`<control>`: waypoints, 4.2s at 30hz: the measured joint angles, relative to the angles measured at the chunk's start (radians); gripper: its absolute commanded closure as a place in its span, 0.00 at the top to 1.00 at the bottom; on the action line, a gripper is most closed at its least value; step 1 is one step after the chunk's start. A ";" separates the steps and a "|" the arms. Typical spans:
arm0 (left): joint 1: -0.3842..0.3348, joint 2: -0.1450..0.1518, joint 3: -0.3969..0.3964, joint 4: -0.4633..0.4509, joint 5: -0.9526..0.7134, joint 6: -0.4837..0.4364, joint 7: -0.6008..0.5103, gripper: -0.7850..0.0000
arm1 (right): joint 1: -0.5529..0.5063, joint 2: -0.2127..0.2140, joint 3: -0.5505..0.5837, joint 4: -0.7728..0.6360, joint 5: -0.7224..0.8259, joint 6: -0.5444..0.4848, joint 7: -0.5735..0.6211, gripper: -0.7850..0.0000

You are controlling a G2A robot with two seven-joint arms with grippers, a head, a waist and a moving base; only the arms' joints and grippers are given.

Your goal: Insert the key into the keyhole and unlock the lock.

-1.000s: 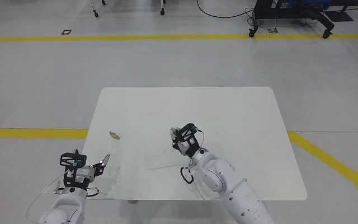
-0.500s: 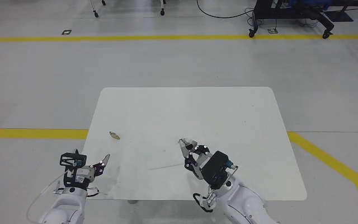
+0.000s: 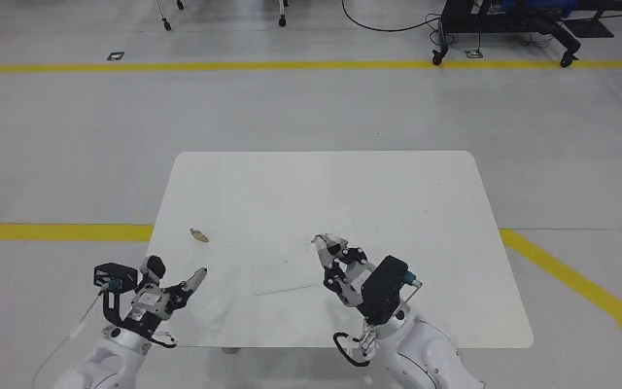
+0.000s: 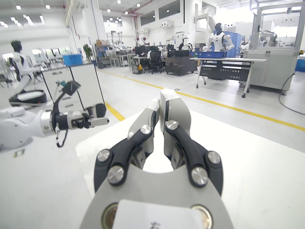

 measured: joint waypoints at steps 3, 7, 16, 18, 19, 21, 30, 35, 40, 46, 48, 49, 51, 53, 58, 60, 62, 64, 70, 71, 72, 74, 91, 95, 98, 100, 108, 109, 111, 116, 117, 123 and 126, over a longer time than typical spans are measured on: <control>-0.031 0.007 0.031 0.023 -0.359 -0.131 -0.236 1.00 | 0.047 -0.004 0.005 0.059 0.152 -0.061 0.023 0.00; -0.117 0.017 0.073 0.093 -0.810 -0.064 -0.561 1.00 | 0.113 -0.009 -0.013 0.121 0.337 -0.131 0.102 0.00; -0.106 0.016 0.075 0.092 -0.783 -0.046 -0.542 1.00 | 0.125 -0.009 -0.014 0.130 0.374 -0.146 0.123 0.00; -0.100 0.014 0.111 0.100 -0.829 -0.002 -0.586 1.00 | 0.125 -0.009 -0.014 0.130 0.374 -0.146 0.123 0.00; -0.114 0.015 0.137 0.117 -0.900 0.067 -0.656 1.00 | 0.124 -0.009 -0.015 0.131 0.376 -0.145 0.123 0.00; -0.156 0.020 0.134 0.155 -1.065 0.186 -0.800 1.00 | 0.118 -0.012 -0.027 0.137 0.411 -0.130 0.136 0.00; -0.298 0.020 0.165 0.242 -1.452 0.226 -1.026 0.98 | 0.220 -0.035 -0.148 0.212 0.641 0.027 0.373 0.00; -0.340 0.015 0.202 0.258 -1.400 0.176 -0.970 0.96 | 0.248 -0.048 -0.205 0.238 0.735 0.016 0.397 0.00; -0.343 0.013 0.211 0.252 -1.387 0.105 -0.925 0.51 | 0.264 -0.052 -0.210 0.262 0.794 0.032 0.435 0.00; -0.329 0.014 0.200 0.245 -1.384 0.066 -0.904 0.31 | 0.269 -0.051 -0.209 0.274 0.802 0.072 0.477 0.00; -0.326 0.015 0.197 0.243 -1.386 0.060 -0.901 0.20 | 0.272 -0.052 -0.210 0.276 0.806 0.084 0.491 0.00; -0.324 0.016 0.194 0.242 -1.385 0.055 -0.898 0.17 | 0.274 -0.052 -0.209 0.277 0.809 0.087 0.495 0.00; -0.321 0.016 0.190 0.239 -1.378 0.043 -0.889 0.13 | 0.275 -0.052 -0.209 0.277 0.813 0.088 0.499 0.00; -0.316 0.017 0.187 0.234 -1.361 0.023 -0.874 0.09 | 0.275 -0.052 -0.210 0.278 0.819 0.088 0.508 0.00; -0.304 0.018 0.185 0.224 -1.325 -0.011 -0.839 0.00 | 0.278 -0.052 -0.206 0.281 0.830 0.091 0.522 0.00; -0.302 0.018 0.186 0.224 -1.320 -0.012 -0.833 0.00 | 0.279 -0.052 -0.204 0.281 0.834 0.088 0.525 0.00; -0.302 0.018 0.187 0.225 -1.319 -0.008 -0.826 0.00 | 0.279 -0.051 -0.202 0.281 0.838 0.083 0.531 0.00; -0.305 0.019 0.188 0.228 -1.318 0.000 -0.820 0.00 | 0.279 -0.051 -0.200 0.280 0.843 0.076 0.540 0.00; -0.313 0.020 0.191 0.236 -1.307 0.004 -0.811 0.00 | 0.281 -0.048 -0.193 0.281 0.870 0.045 0.570 0.00; -0.314 0.021 0.192 0.238 -1.303 0.003 -0.809 0.00 | 0.281 -0.048 -0.193 0.280 0.874 0.040 0.573 0.00; -0.314 0.021 0.193 0.239 -1.300 0.002 -0.809 0.00 | 0.281 -0.048 -0.192 0.279 0.879 0.034 0.576 0.00; -0.316 0.021 0.195 0.241 -1.295 0.000 -0.807 0.00 | 0.281 -0.047 -0.190 0.279 0.888 0.023 0.586 0.00; -0.322 0.028 0.189 0.256 -1.327 -0.029 -0.861 0.79 | 0.274 -0.039 -0.171 0.275 0.917 -0.009 0.620 0.00; -0.321 0.030 0.186 0.257 -1.335 -0.037 -0.861 0.47 | 0.278 -0.038 -0.180 0.278 0.912 0.000 0.635 0.00; -0.320 0.031 0.184 0.257 -1.344 -0.040 -0.863 0.27 | 0.284 -0.039 -0.187 0.283 0.910 0.010 0.643 0.00; -0.319 0.031 0.182 0.257 -1.348 -0.041 -0.865 0.11 | 0.288 -0.040 -0.193 0.288 0.908 0.020 0.646 0.00; -0.318 0.034 0.181 0.259 -1.333 -0.060 -0.861 0.00 | 0.295 -0.039 -0.201 0.291 0.904 0.034 0.660 0.00; -0.317 0.034 0.182 0.259 -1.329 -0.063 -0.858 0.00 | 0.294 -0.039 -0.201 0.290 0.904 0.033 0.661 0.00; -0.317 0.034 0.184 0.259 -1.326 -0.064 -0.855 0.00 | 0.293 -0.038 -0.201 0.289 0.905 0.033 0.663 0.00; -0.318 0.035 0.191 0.260 -1.306 -0.061 -0.853 0.00 | 0.289 -0.036 -0.202 0.279 0.898 0.020 0.673 0.00; -0.318 0.036 0.192 0.260 -1.303 -0.062 -0.852 0.00 | 0.288 -0.035 -0.202 0.277 0.897 0.016 0.674 0.12; -0.322 0.040 0.174 0.271 -1.309 -0.050 -0.848 0.00 | 0.277 -0.031 -0.177 0.259 0.968 -0.073 0.666 1.00; -0.322 0.046 0.145 0.286 -1.333 -0.016 -0.885 0.00 | 0.276 -0.030 -0.174 0.258 0.971 -0.077 0.664 1.00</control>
